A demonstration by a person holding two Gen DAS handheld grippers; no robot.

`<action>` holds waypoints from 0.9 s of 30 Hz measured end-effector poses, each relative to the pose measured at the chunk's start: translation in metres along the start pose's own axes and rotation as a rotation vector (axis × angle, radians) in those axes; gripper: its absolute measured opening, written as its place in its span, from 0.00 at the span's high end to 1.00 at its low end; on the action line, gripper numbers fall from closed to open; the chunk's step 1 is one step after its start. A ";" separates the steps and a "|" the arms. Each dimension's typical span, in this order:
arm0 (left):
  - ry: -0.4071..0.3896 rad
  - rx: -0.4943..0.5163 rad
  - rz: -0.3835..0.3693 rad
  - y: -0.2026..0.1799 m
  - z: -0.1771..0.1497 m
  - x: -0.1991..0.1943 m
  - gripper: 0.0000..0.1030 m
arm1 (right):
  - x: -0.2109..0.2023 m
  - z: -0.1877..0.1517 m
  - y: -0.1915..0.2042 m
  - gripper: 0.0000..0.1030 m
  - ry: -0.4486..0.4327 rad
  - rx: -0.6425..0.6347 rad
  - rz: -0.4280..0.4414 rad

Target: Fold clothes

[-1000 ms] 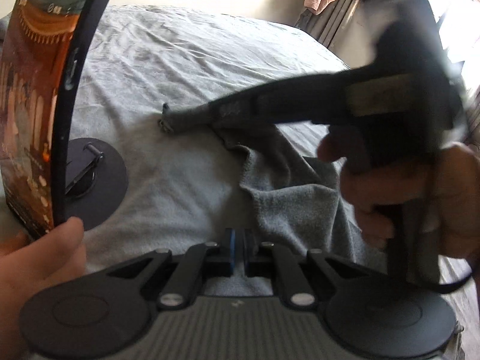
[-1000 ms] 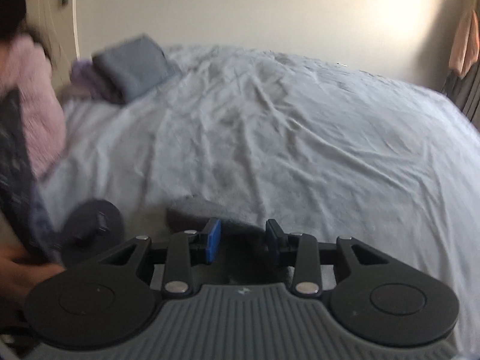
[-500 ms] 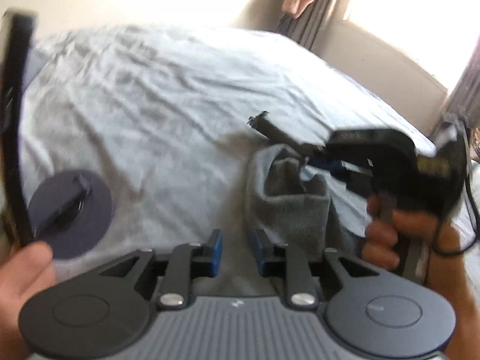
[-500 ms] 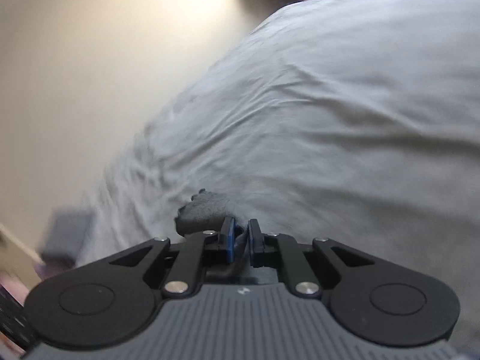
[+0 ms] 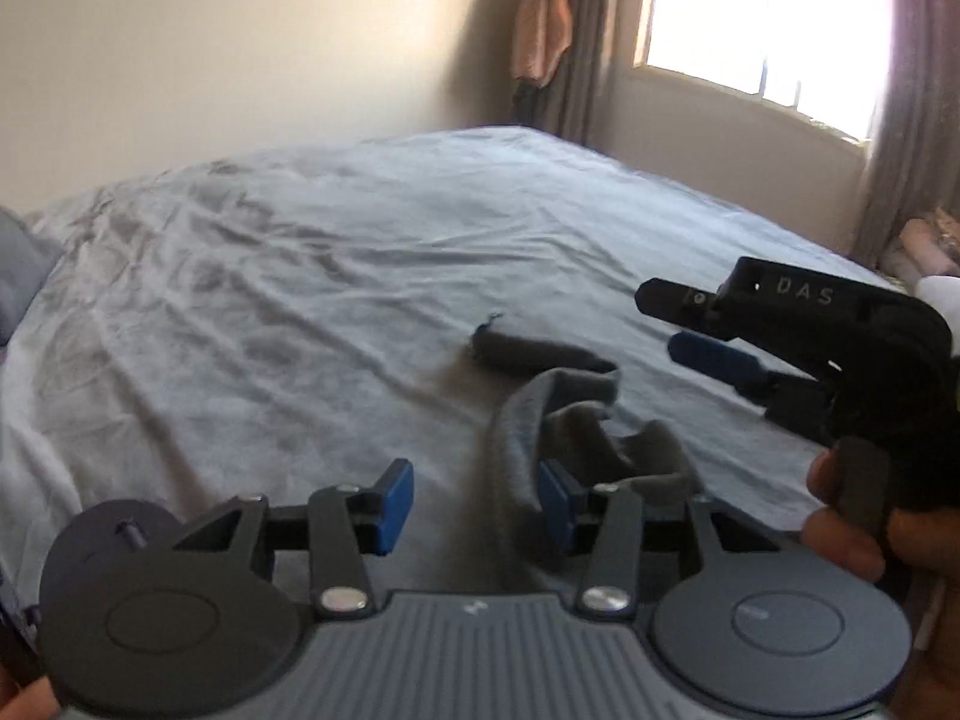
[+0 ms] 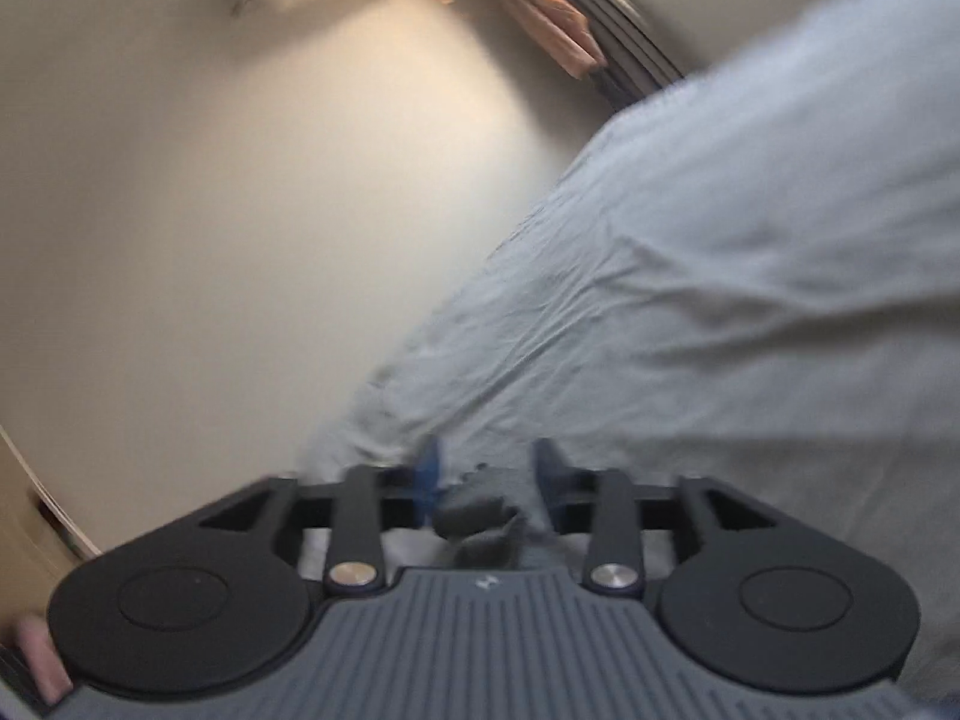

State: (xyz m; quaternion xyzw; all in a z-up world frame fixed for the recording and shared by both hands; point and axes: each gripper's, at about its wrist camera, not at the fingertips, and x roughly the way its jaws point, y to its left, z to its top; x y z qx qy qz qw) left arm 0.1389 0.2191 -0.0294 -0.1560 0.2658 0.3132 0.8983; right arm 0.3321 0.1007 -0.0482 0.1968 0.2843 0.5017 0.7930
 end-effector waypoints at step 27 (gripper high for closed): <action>0.077 -0.133 -0.190 -0.025 0.036 0.048 0.55 | -0.016 -0.018 -0.099 0.92 0.090 0.679 0.124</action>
